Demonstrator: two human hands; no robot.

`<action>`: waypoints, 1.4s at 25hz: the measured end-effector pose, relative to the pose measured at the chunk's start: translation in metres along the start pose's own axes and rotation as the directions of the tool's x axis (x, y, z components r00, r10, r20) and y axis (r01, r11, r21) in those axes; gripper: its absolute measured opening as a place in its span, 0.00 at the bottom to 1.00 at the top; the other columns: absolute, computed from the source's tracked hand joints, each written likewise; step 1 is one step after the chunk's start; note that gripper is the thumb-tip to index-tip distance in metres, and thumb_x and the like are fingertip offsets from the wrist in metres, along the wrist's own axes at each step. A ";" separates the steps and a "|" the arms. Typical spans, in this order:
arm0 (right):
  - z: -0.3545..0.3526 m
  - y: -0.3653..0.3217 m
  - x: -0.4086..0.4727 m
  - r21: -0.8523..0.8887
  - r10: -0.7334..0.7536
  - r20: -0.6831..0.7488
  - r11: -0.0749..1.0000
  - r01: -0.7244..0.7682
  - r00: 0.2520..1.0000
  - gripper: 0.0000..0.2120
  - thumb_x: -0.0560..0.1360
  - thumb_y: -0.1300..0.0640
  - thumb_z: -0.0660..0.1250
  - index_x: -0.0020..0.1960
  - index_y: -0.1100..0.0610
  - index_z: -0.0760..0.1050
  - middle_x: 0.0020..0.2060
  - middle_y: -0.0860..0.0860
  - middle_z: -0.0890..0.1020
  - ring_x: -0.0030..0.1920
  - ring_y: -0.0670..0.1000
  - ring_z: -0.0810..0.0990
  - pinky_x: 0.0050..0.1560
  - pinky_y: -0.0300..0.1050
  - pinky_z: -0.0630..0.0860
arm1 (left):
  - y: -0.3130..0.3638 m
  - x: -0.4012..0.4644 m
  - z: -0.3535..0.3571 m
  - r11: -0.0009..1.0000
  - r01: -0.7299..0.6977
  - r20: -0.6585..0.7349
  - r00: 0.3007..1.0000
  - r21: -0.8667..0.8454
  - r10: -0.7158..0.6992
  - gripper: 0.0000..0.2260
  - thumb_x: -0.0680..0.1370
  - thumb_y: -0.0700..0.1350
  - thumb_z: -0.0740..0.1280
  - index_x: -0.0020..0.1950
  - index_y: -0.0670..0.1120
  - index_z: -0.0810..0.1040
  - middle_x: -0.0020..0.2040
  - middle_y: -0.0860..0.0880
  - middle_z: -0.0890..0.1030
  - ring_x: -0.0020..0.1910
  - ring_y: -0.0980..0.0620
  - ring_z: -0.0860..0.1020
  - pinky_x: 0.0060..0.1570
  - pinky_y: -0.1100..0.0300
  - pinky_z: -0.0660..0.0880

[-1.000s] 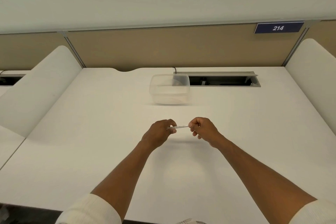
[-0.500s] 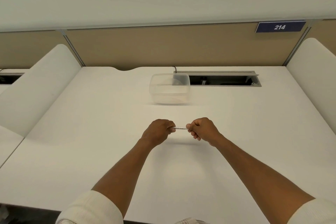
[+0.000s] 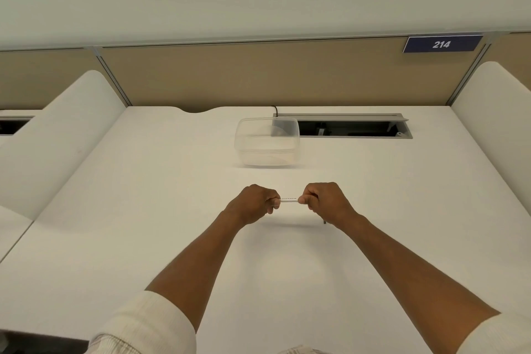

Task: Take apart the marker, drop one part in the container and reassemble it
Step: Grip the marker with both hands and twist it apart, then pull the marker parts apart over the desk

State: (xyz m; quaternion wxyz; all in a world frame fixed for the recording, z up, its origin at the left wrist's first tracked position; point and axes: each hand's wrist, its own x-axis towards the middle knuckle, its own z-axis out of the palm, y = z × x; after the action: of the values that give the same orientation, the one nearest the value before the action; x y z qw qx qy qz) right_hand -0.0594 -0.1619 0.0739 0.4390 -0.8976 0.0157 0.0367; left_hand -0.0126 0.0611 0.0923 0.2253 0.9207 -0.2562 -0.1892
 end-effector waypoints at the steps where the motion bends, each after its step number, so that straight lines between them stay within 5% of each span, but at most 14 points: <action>1: -0.001 0.002 0.002 -0.005 -0.014 0.006 1.000 0.014 1.000 0.12 0.74 0.55 0.71 0.33 0.53 0.77 0.26 0.47 0.79 0.27 0.46 0.71 0.28 0.41 0.69 | 0.000 0.001 -0.001 1.000 0.007 0.003 1.000 -0.008 -0.007 0.11 0.79 0.45 0.58 0.40 0.54 0.77 0.34 0.55 0.80 0.38 0.52 0.78 0.44 0.51 0.77; 4: -0.004 0.006 0.007 -0.089 -0.065 0.020 0.994 0.066 0.998 0.10 0.76 0.57 0.69 0.36 0.56 0.78 0.28 0.45 0.79 0.30 0.49 0.73 0.32 0.49 0.74 | 0.001 0.005 -0.001 1.000 0.019 0.014 1.000 -0.018 -0.018 0.11 0.79 0.44 0.58 0.41 0.53 0.78 0.33 0.56 0.80 0.36 0.54 0.76 0.44 0.52 0.77; 8: -0.005 0.006 0.013 -0.106 -0.047 0.049 0.993 0.052 0.998 0.10 0.75 0.55 0.70 0.36 0.55 0.78 0.27 0.44 0.78 0.29 0.46 0.73 0.33 0.41 0.70 | -0.001 0.012 -0.003 0.999 -0.024 0.001 1.000 0.046 0.024 0.12 0.79 0.41 0.58 0.43 0.52 0.79 0.32 0.57 0.76 0.36 0.52 0.73 0.36 0.59 0.70; 13: -0.006 -0.007 0.012 0.283 0.248 0.241 0.907 -0.313 0.938 0.19 0.79 0.45 0.65 0.37 0.59 0.77 0.28 0.51 0.76 0.26 0.48 0.74 0.27 0.39 0.70 | -0.007 0.018 -0.005 0.956 -0.156 -0.120 0.975 0.248 0.190 0.08 0.82 0.44 0.60 0.51 0.48 0.80 0.42 0.51 0.81 0.40 0.48 0.74 0.41 0.55 0.70; 17: 0.001 -0.012 0.017 0.371 0.414 0.319 0.773 -0.515 0.852 0.23 0.78 0.38 0.63 0.34 0.54 0.71 0.24 0.47 0.69 0.24 0.46 0.66 0.25 0.37 0.61 | -0.011 0.022 -0.002 0.944 -0.184 -0.163 0.959 0.273 0.234 0.08 0.82 0.45 0.60 0.51 0.47 0.79 0.43 0.49 0.82 0.40 0.45 0.76 0.41 0.58 0.64; 23: -0.001 -0.008 0.025 0.408 0.318 0.186 0.836 -0.367 0.930 0.20 0.78 0.48 0.67 0.31 0.55 0.70 0.26 0.49 0.67 0.25 0.47 0.60 0.26 0.39 0.55 | -0.016 0.025 -0.007 0.987 -0.096 -0.065 0.992 0.128 0.105 0.11 0.79 0.41 0.58 0.45 0.53 0.77 0.36 0.57 0.75 0.39 0.50 0.72 0.41 0.54 0.73; 29: -0.031 0.009 0.032 0.284 0.294 0.025 0.914 -0.288 0.956 0.12 0.78 0.55 0.66 0.39 0.57 0.79 0.32 0.50 0.80 0.32 0.49 0.74 0.33 0.42 0.71 | -0.042 0.026 -0.019 0.987 0.006 -0.071 0.997 0.161 0.006 0.11 0.80 0.43 0.58 0.45 0.53 0.78 0.42 0.52 0.78 0.43 0.47 0.75 0.44 0.51 0.76; 35: 0.004 0.012 0.036 0.055 0.322 0.024 0.945 -0.323 0.946 0.06 0.76 0.62 0.64 0.47 0.57 0.80 0.42 0.49 0.84 0.42 0.49 0.78 0.39 0.39 0.72 | -0.040 0.022 -0.004 0.994 0.067 -0.129 0.990 0.087 -0.055 0.10 0.81 0.45 0.57 0.46 0.51 0.77 0.43 0.49 0.80 0.42 0.45 0.76 0.42 0.51 0.75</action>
State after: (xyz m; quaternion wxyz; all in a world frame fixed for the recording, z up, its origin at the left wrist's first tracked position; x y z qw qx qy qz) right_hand -0.0245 -0.1661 0.0597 0.4532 -0.8695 0.1602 0.1141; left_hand 0.0225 0.0809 0.0694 0.1930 0.9476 -0.2214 -0.1254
